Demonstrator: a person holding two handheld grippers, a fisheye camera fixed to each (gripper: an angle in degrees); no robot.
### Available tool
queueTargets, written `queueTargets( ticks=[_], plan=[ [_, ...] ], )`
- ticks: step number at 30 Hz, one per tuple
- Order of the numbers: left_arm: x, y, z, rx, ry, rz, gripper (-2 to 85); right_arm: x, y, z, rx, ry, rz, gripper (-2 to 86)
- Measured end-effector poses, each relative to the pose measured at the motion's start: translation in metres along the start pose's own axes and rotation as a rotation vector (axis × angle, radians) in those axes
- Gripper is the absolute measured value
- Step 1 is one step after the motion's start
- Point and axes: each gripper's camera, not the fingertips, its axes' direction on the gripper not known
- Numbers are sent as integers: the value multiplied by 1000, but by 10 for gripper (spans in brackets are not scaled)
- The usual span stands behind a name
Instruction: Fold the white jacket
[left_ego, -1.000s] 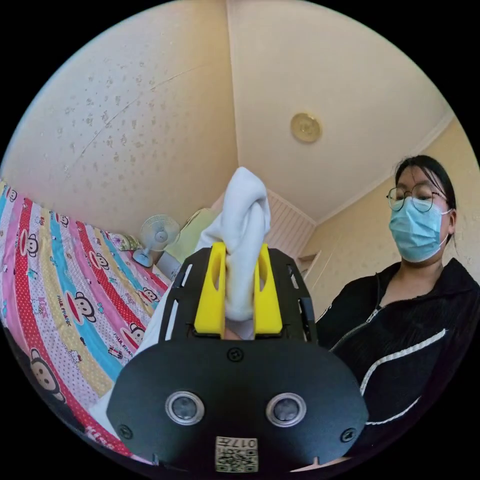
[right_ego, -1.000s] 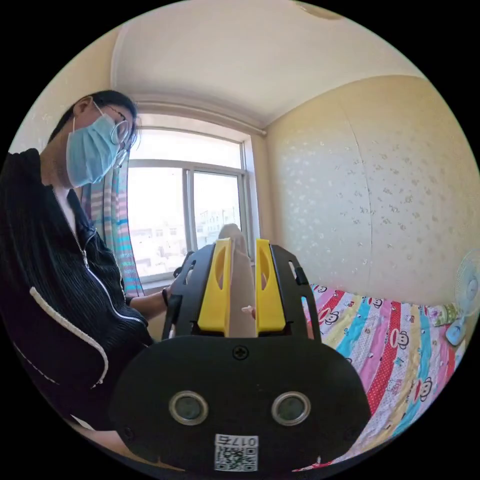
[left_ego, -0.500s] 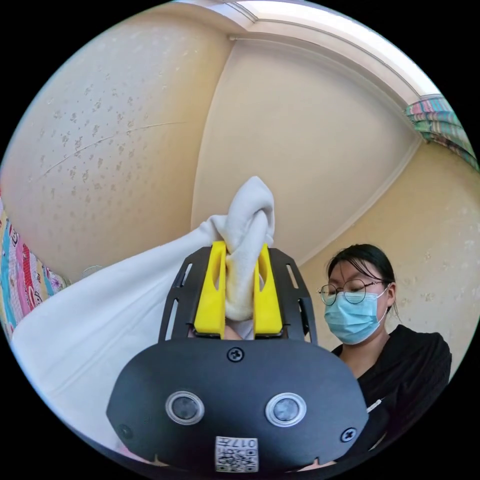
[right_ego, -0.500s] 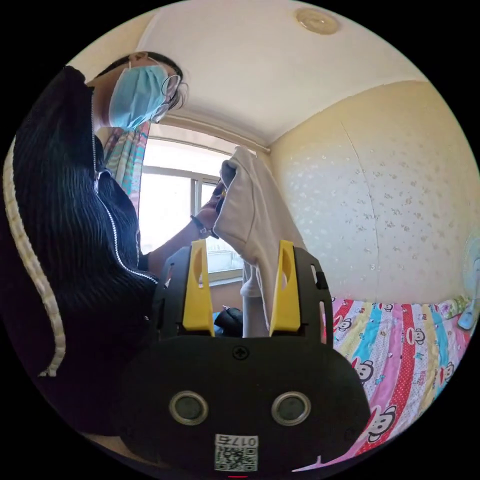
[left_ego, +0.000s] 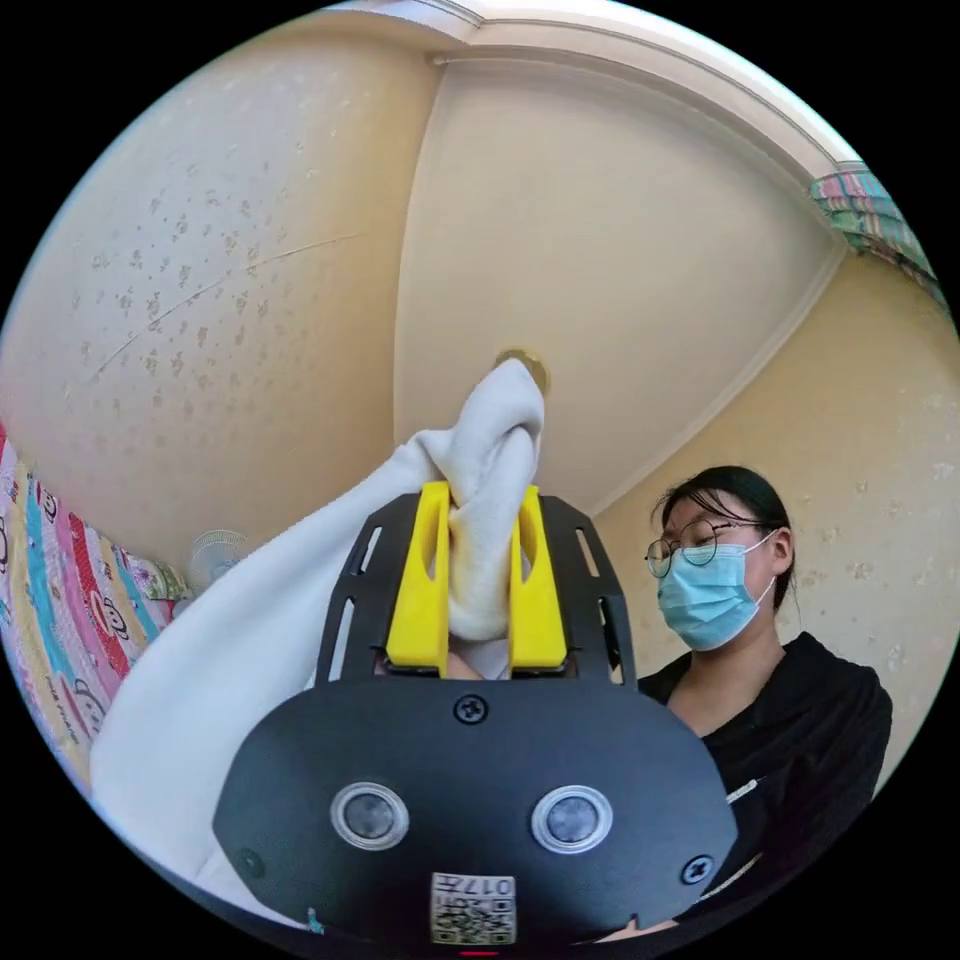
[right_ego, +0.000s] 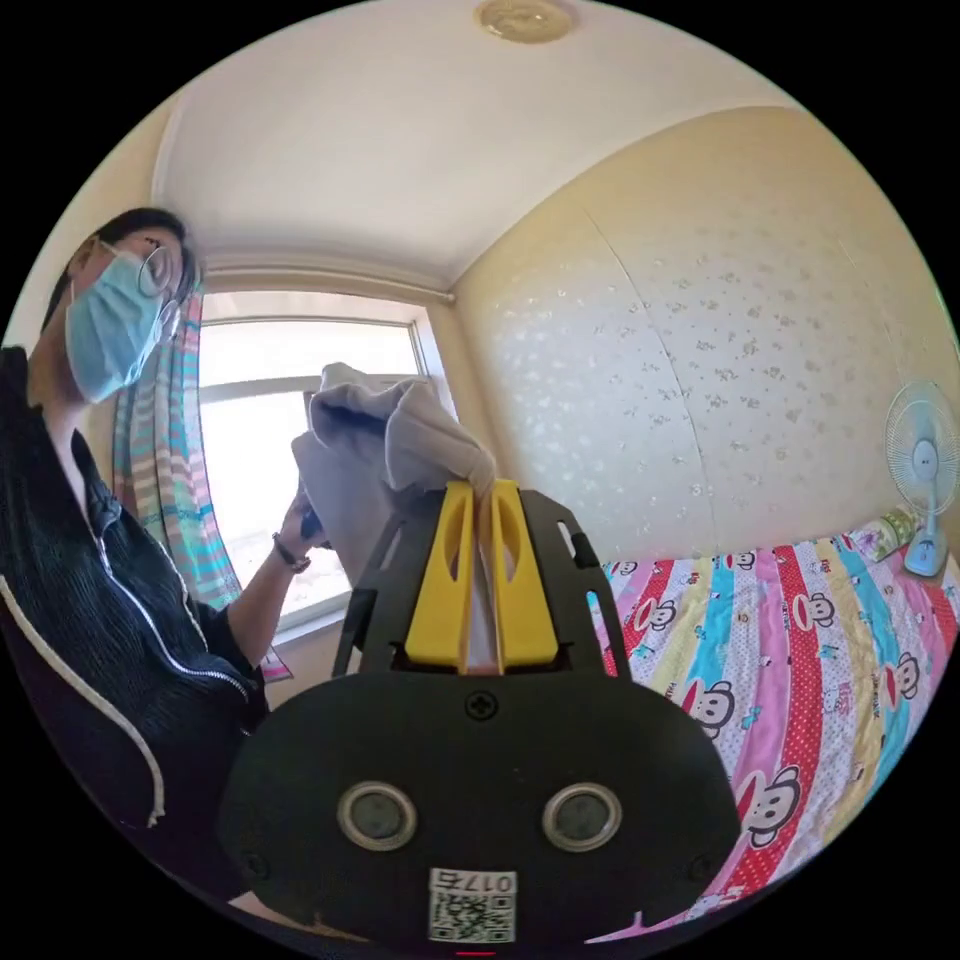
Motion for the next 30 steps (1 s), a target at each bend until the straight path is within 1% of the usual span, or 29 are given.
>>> queueTargets(
  ticks=[2,4,6,8,9,11,13,15,17,18,20,21,23,25,27,28,30],
  plan=[
    [10,3,-8,-98,-65,44,100,9,-29,-10,15,45,9,33],
    [17,9,-16,-186,-106,88,106,7,-63,-24,65,99,-28,32],
    [20,19,-26,-267,-156,100,120,-1,-84,-36,126,68,-61,32],
    [22,37,-43,-366,-278,110,134,-13,-101,-44,165,66,-96,32],
    [24,42,-47,-382,-305,123,134,-25,-112,-44,164,92,-135,32],
    [33,62,-58,-488,-411,184,127,-47,-125,-43,156,157,-227,33],
    [44,77,-63,-528,-514,229,131,-75,-138,-44,167,231,-301,35],
    [58,90,-64,-475,-510,276,139,-97,-143,-42,174,295,-363,35],
    [71,103,-45,-431,-365,308,151,-119,-147,-31,117,357,-437,35],
    [73,106,-37,-431,-331,316,156,-132,-147,-22,89,412,-475,34],
    [84,119,5,-480,-284,400,171,-152,-143,-15,114,486,-523,34],
    [87,123,16,-501,-296,430,175,-163,-141,-14,134,497,-562,33],
    [92,141,60,-590,-377,537,191,-177,-143,-13,132,485,-595,33],
    [93,153,89,-655,-385,569,196,-193,-146,-4,76,536,-621,33],
    [88,165,110,-699,-379,545,189,-202,-143,5,38,608,-667,33],
    [83,171,116,-715,-407,512,185,-203,-140,6,24,621,-675,33],
    [76,175,113,-697,-493,460,179,-198,-140,1,10,569,-631,33]
  ],
)
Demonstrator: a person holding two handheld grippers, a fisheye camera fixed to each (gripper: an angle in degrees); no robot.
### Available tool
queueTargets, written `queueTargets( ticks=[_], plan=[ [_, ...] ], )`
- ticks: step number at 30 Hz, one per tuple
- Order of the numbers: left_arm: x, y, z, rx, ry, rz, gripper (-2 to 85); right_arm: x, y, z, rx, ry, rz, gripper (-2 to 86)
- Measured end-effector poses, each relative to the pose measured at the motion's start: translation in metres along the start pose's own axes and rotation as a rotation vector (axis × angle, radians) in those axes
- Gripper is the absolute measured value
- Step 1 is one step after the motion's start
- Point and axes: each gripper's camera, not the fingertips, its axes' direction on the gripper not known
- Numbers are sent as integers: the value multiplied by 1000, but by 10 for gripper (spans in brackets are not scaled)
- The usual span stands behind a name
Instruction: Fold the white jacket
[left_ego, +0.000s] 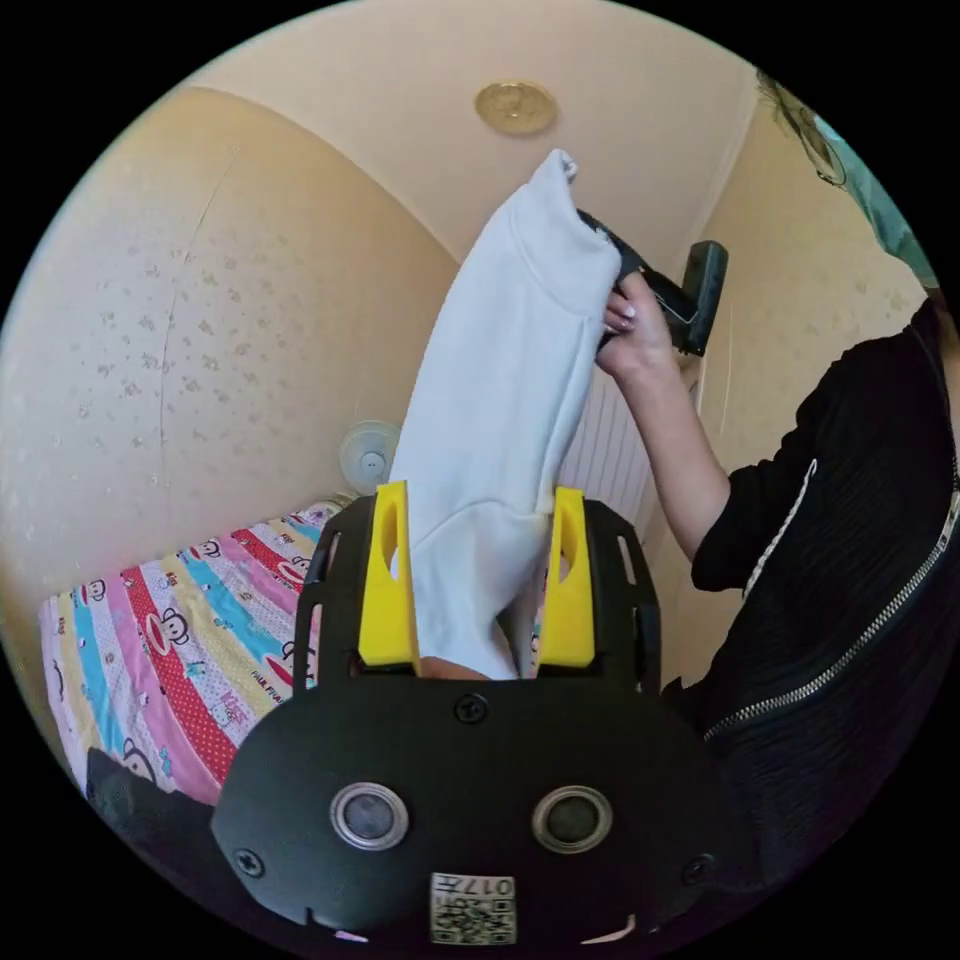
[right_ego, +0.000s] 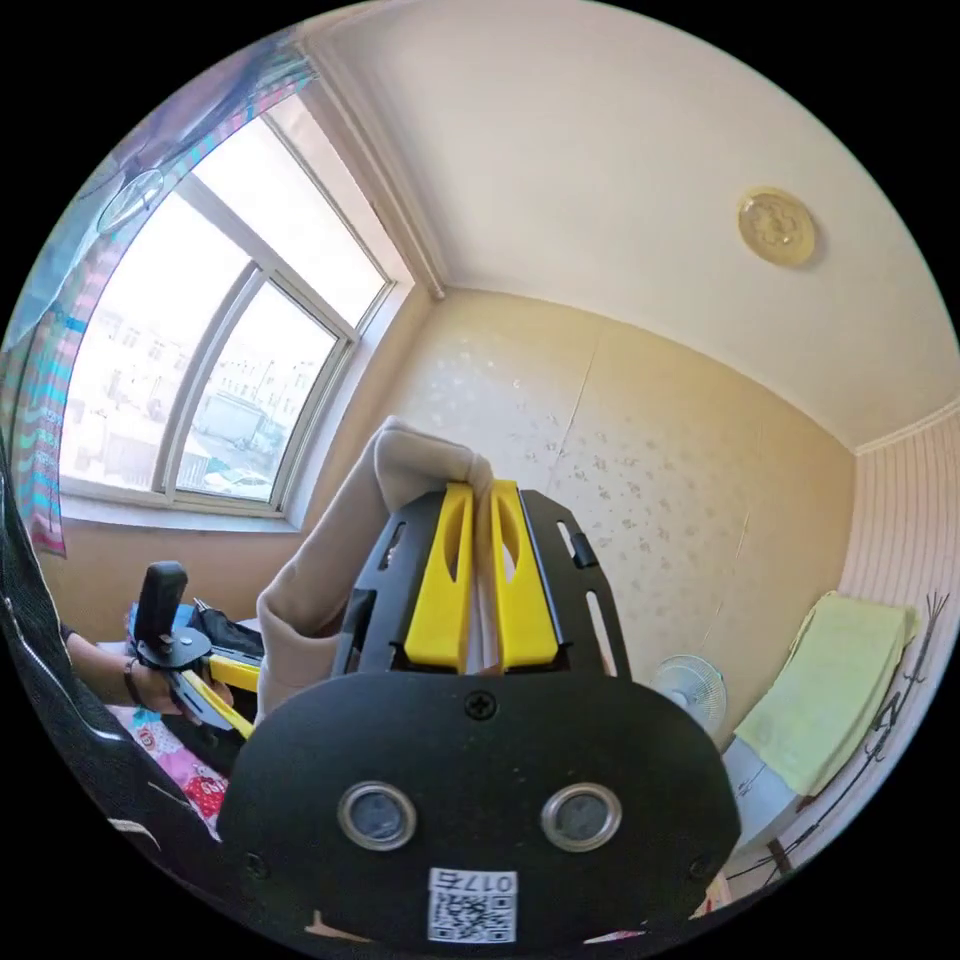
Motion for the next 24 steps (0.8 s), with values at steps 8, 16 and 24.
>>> queueTargets(
  ticks=[8,16,24],
  plan=[
    [-36,19,-79,110,139,-137,41,28,30,14,-91,-189,145,34],
    [-31,19,-234,537,-17,-163,40,26,58,32,-71,-412,114,40],
    [5,-5,-280,685,-22,-111,39,16,100,50,-73,-689,-77,83]
  ],
)
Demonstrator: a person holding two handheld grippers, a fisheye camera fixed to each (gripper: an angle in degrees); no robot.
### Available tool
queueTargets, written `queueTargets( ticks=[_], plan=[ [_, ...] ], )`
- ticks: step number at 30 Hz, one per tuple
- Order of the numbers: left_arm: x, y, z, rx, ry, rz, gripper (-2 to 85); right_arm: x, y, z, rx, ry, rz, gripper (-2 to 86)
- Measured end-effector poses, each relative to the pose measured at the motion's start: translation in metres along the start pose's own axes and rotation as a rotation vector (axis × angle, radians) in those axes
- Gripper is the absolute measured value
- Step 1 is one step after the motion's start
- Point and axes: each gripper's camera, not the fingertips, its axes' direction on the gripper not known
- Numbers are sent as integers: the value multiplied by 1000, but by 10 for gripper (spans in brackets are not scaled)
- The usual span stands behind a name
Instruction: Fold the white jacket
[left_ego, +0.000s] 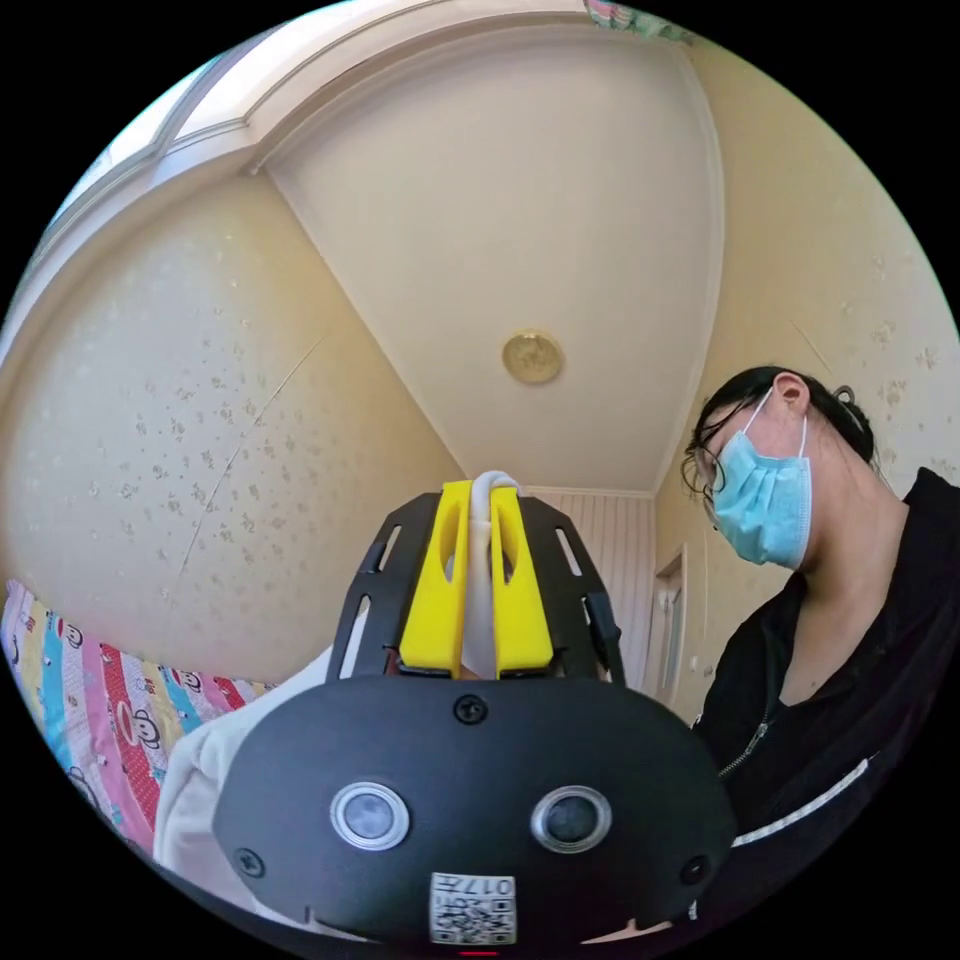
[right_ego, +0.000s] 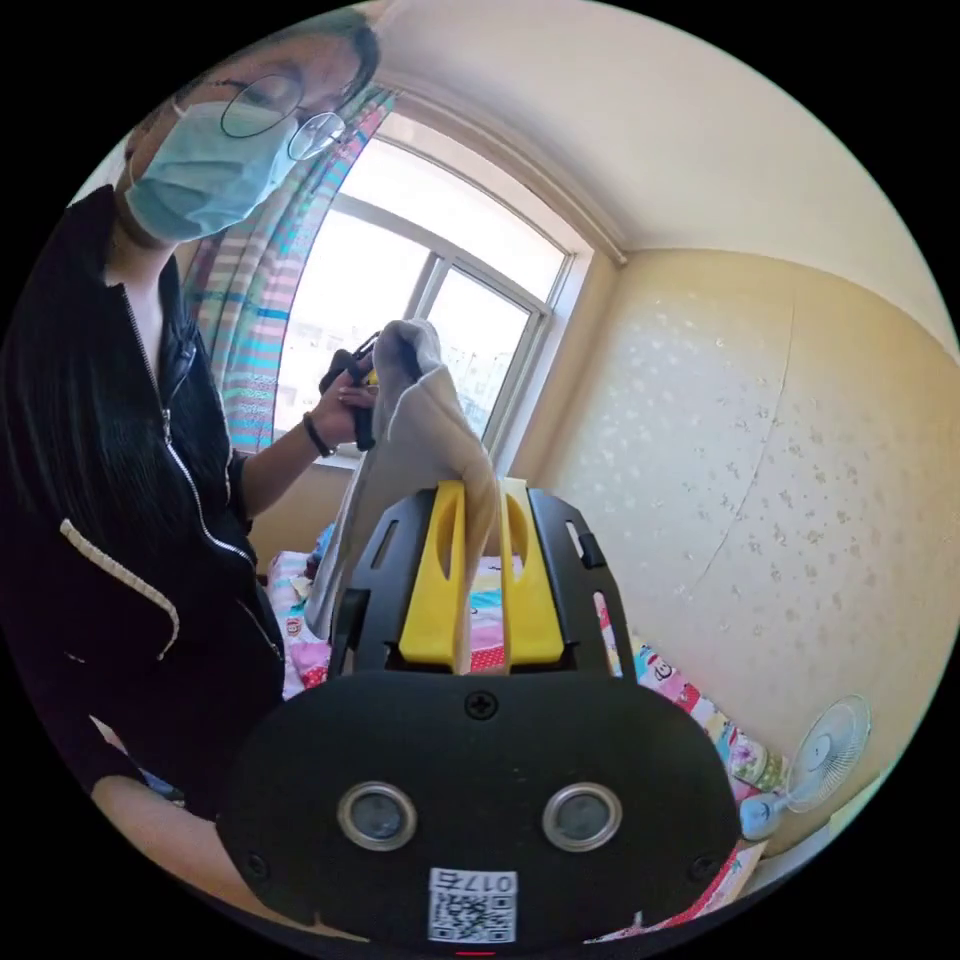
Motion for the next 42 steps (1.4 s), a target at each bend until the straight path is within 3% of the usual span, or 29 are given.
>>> queueTargets(
  ticks=[3,7,17,20,22,24,31,42],
  plan=[
    [7,-11,7,12,61,-8,40,10,24,24,-37,-141,104,124],
    [27,-20,23,-19,28,48,40,-17,81,66,84,-268,240,155],
    [58,-57,10,45,159,90,40,-26,123,108,157,-265,466,173],
    [61,-66,-1,95,170,78,41,-11,126,109,159,-292,501,143],
    [64,-69,-5,115,146,85,41,-6,125,113,144,-441,489,68],
    [67,-71,-8,120,122,100,41,-8,122,114,117,-460,477,39],
    [64,-72,-22,67,-41,111,41,32,104,47,99,-58,498,20],
    [52,-72,17,-304,-224,196,40,77,-15,-74,118,397,265,18]
  ],
)
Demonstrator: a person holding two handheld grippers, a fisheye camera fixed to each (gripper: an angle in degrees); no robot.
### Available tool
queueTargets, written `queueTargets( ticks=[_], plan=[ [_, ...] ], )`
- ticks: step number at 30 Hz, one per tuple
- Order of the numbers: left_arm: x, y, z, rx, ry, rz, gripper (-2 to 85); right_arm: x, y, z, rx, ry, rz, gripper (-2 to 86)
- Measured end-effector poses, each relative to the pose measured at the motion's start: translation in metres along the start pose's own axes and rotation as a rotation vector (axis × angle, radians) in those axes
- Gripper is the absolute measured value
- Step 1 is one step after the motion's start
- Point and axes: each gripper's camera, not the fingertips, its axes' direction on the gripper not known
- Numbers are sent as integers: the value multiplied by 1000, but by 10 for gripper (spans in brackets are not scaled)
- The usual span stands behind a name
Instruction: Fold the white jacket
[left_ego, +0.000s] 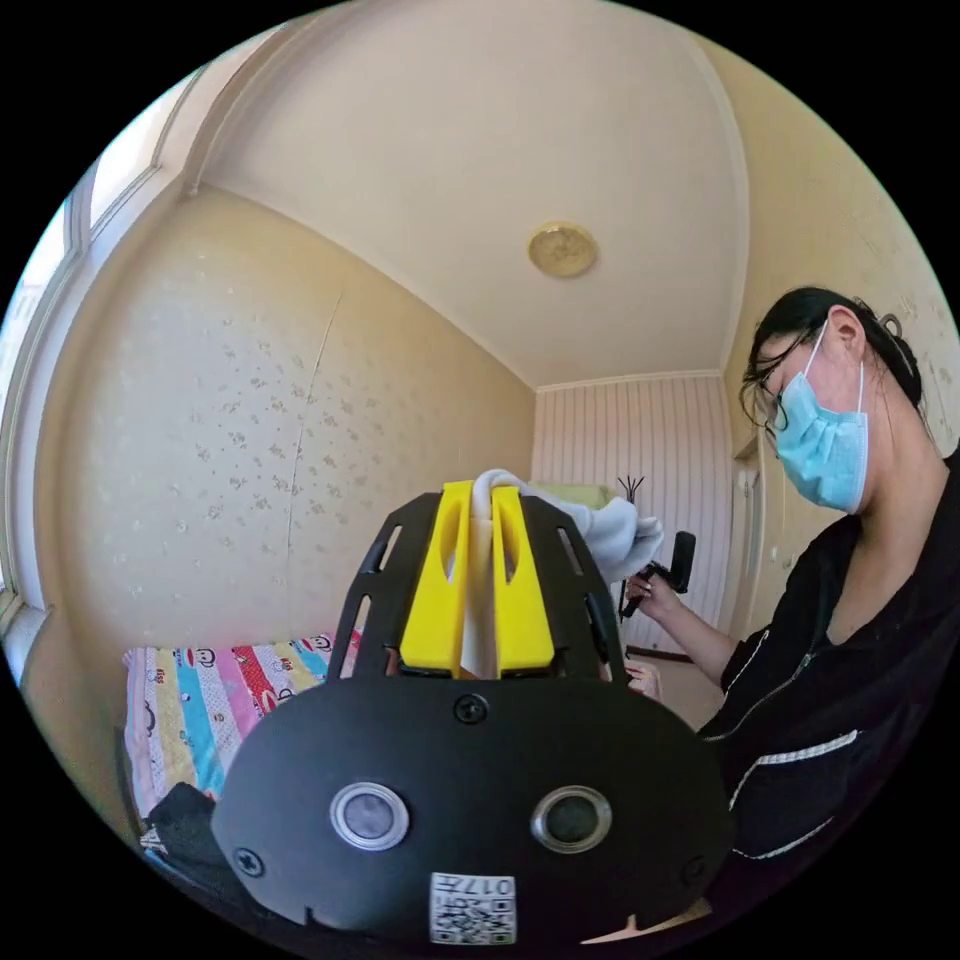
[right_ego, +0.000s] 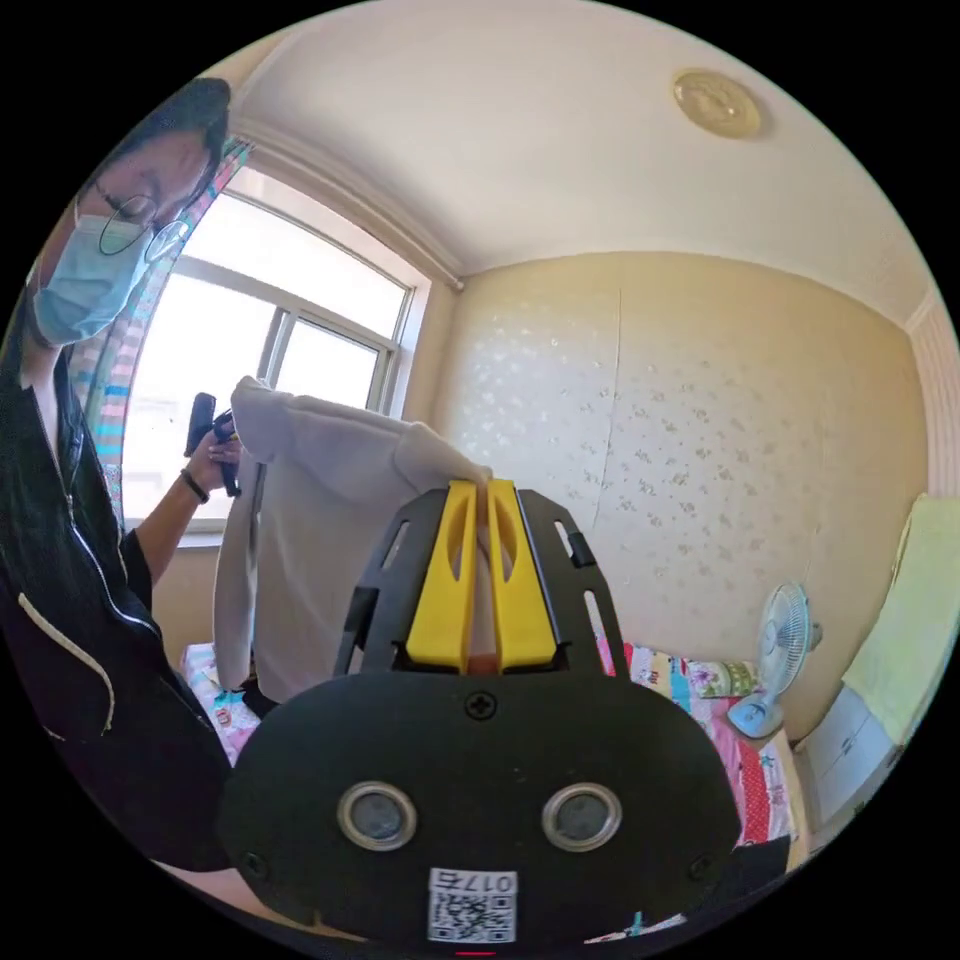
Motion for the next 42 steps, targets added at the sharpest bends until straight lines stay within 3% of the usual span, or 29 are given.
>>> queueTargets(
  ticks=[7,14,18,23,29,33,36,39,42],
  plan=[
    [34,-4,57,-233,43,185,36,1,-53,-54,13,102,-91,19],
    [35,48,103,-222,317,-41,31,-2,-36,-111,-140,112,-108,18],
    [54,44,145,-271,316,-17,30,15,-52,-123,-322,67,-183,19],
    [64,22,221,-322,350,-27,31,80,-69,-110,-337,21,-141,21],
    [8,58,373,-392,244,-125,37,234,-14,-14,-352,-146,3,26],
    [-87,129,508,-456,147,-307,53,380,74,128,-415,-258,178,43],
    [-178,219,611,-494,-69,-382,114,473,174,245,-545,-161,360,95],
    [-253,321,665,-562,-320,-603,118,535,277,318,-833,63,530,118],
    [-251,392,661,-480,-434,-626,118,547,341,321,-806,50,598,114]
  ],
)
